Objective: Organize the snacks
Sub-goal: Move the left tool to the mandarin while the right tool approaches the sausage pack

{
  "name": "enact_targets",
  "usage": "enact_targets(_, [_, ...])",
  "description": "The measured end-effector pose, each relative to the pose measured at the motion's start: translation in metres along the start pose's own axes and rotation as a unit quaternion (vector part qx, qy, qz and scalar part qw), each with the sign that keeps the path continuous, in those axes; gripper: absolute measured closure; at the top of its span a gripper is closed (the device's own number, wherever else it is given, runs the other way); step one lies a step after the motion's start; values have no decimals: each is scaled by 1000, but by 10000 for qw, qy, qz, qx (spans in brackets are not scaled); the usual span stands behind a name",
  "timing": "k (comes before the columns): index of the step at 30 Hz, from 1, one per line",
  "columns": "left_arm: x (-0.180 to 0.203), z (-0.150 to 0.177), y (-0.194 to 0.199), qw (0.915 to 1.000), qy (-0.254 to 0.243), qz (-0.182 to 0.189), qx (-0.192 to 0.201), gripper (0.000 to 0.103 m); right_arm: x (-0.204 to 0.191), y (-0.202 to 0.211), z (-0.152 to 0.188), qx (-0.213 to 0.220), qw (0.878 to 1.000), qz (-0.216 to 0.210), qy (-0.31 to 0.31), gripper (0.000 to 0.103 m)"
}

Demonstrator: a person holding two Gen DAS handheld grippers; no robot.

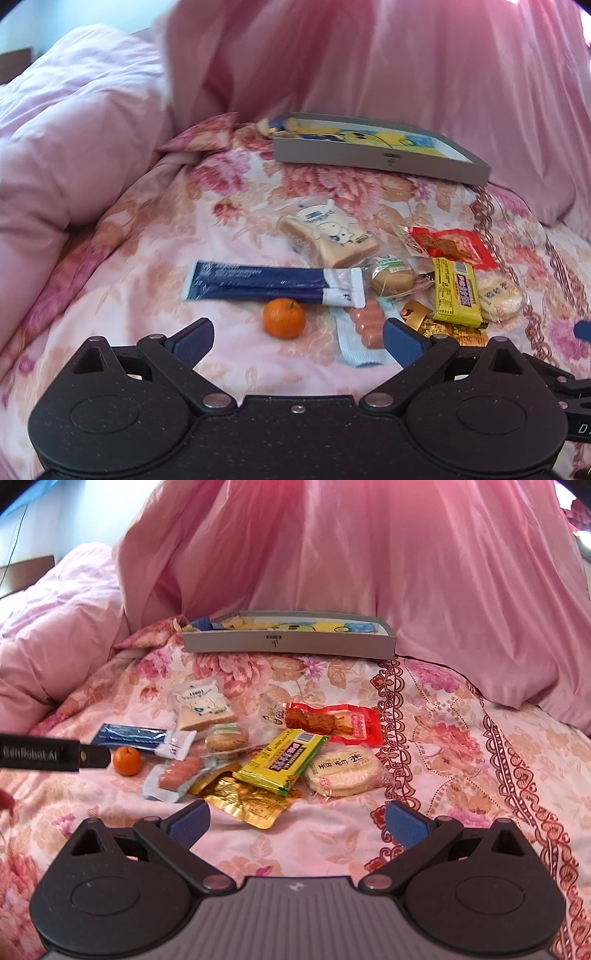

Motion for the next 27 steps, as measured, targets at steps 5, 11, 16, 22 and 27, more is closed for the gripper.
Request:
enact_targets(5, [2,-6,-22,9990,-436,76,-106,5,9,-17,0,-125,9997,-206,27,0])
enact_targets(11, [-16,-3,-48,9979,-539,72,-357,7,10,-36,-4,-133,9971,-741,-53,0])
enact_targets(16, [-29,-6,-56,9987,-319,258,-290,7,-16,-47,-13,-50,9906,-1338,272,0])
enact_targets(22, [-37,-16,-70,9970,-393,532,-410,7,-55,-64,-17,-144,9838,-1718,488,0])
enact_targets(27, [-50,-17,-80,9963,-103,631,-567,12,-74,-82,-19,-286,9850,-1610,558,0])
Point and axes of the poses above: each gripper's, at about its wrist camera, not at the fingertips, and y roughly against the way its jaws point, x to its right, z to its underside, the point moved 4 cm from there along -y, roughly the way its jaws point, and after that the axes turned 4 degrees about -z, right-handed, at the moved point
